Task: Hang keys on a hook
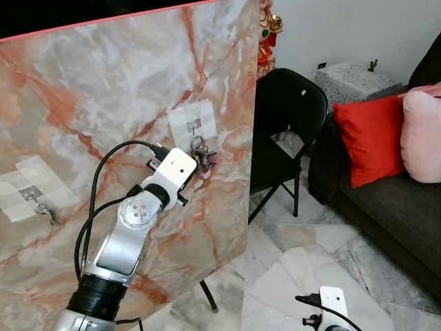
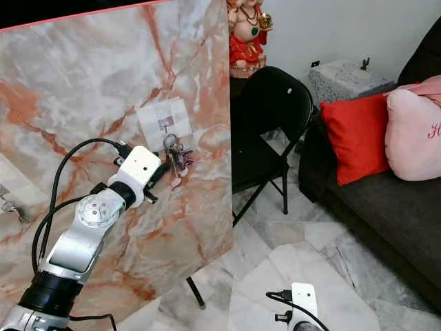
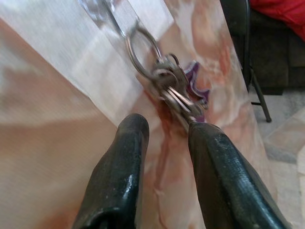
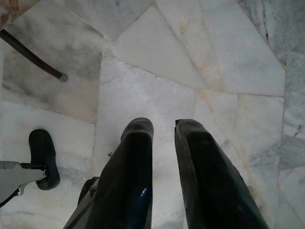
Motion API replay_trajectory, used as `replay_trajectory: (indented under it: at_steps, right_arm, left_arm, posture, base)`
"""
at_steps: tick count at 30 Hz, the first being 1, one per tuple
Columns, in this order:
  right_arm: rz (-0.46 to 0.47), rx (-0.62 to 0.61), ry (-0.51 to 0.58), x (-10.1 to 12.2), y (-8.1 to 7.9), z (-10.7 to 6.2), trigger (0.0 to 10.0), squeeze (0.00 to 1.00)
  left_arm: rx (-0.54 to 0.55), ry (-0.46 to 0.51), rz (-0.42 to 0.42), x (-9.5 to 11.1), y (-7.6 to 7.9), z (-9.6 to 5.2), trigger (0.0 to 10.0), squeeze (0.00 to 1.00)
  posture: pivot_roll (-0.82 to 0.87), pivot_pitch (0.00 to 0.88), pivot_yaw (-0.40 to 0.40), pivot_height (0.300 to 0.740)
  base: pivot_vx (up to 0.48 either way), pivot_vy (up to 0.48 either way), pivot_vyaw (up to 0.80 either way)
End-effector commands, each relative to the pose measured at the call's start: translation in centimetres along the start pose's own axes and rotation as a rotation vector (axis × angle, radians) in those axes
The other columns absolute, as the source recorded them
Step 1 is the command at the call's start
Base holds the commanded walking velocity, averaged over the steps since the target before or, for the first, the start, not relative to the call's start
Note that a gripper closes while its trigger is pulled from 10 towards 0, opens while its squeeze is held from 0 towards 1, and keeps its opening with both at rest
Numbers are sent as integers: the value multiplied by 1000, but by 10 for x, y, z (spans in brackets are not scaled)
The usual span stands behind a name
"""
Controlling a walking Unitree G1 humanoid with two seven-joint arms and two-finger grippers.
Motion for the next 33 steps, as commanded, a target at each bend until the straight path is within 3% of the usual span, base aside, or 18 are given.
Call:
replay_trajectory:
  at_steps: [1, 5, 8, 9, 10, 11, 12, 15, 16, 18, 20, 24, 29, 33]
  right_arm:
    - [2, 1, 5, 1, -1, 0, 10000, 0]
    - [3, 1, 5, 1, -1, 0, 10000, 0]
    - [2, 0, 5, 1, -1, 0, 10000, 0]
    - [1, 1, 4, 1, -1, 0, 10000, 0]
    - [0, 2, 4, 1, -1, 0, 10000, 0]
    - [-1, 2, 3, 1, -1, 0, 10000, 0]
    - [-1, 2, 3, 1, -1, 0, 10000, 0]
    - [-1, 1, 2, 1, -1, 0, 10000, 0]
    - [-3, 2, 1, 1, -1, 0, 10000, 0]
    - [-6, 3, 1, 1, -1, 0, 10000, 0]
    - [-8, 4, 1, 1, -1, 0, 10000, 0]
    - [-8, 7, -1, 1, -2, 0, 10000, 0]
    - [-6, 10, -2, 1, -2, 0, 10000, 0]
    - [-5, 12, -2, 1, -2, 0, 10000, 0]
  left_arm:
    - [-12, -1, -5, -1, 0, -6, 10000, 910]
    - [-31, -39, -28, -15, 3, -13, 10000, 906]
    - [-17, -100, -139, -39, 4, -23, 10000, 886]
    - [-28, -131, -171, -49, 6, -27, 10000, 831]
    - [-46, -182, -214, -65, 12, -32, 10000, 729]
    - [-48, -214, -228, -75, 14, -36, 10000, 325]
    - [-38, -257, -232, -87, 15, -39, 10000, 0]
    - [-1, -337, -273, -111, 14, -47, 10000, 0]
    - [43, -416, -325, -135, 13, -54, 10000, 0]
    - [35, -533, -311, -165, 20, -65, 10000, 0]
    - [31, -587, -297, -178, 22, -70, 10000, 0]
    - [89, -714, -374, -211, 31, -86, 10000, 0]
    - [132, -802, -439, -231, 41, -98, 10000, 0]
    - [152, -865, -419, -242, 47, -108, 10000, 0]
  posture:
    - [16, 0, 4, 740]
    - [14, 0, 8, 740]
    - [14, 0, 8, 740]
    - [14, 0, 8, 740]
    - [17, 0, 6, 740]
    - [17, 0, 6, 740]
    - [17, 0, 6, 740]
    - [15, 0, 7, 740]
    - [15, 0, 7, 740]
    - [16, 0, 5, 740]
    - [17, 0, 3, 740]
    - [12, 0, 2, 740]
    - [14, 0, -2, 740]
    - [18, 0, -13, 740]
  base:
    - [0, 0, 0]
    - [0, 0, 0]
    - [0, 0, 0]
    - [0, 0, 0]
    - [0, 0, 0]
    - [0, 0, 0]
    - [0, 0, 0]
    - [0, 0, 0]
    - [0, 0, 0]
    - [0, 0, 0]
    - [0, 0, 0]
    - [0, 0, 0]
    - [0, 0, 0]
    - [0, 0, 0]
Point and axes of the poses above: a point about 5 cm out from each wrist's last joint towards the gripper, its own z axis pointing out of the wrist towards the gripper, its own x axis along the axis of the wrist's last joint, y = z × x, the point moved 2 cm from there along z, pointing out of the wrist towards the gripper, and after that the axes turned 8 degrees about -z, right-handed, at the moved point
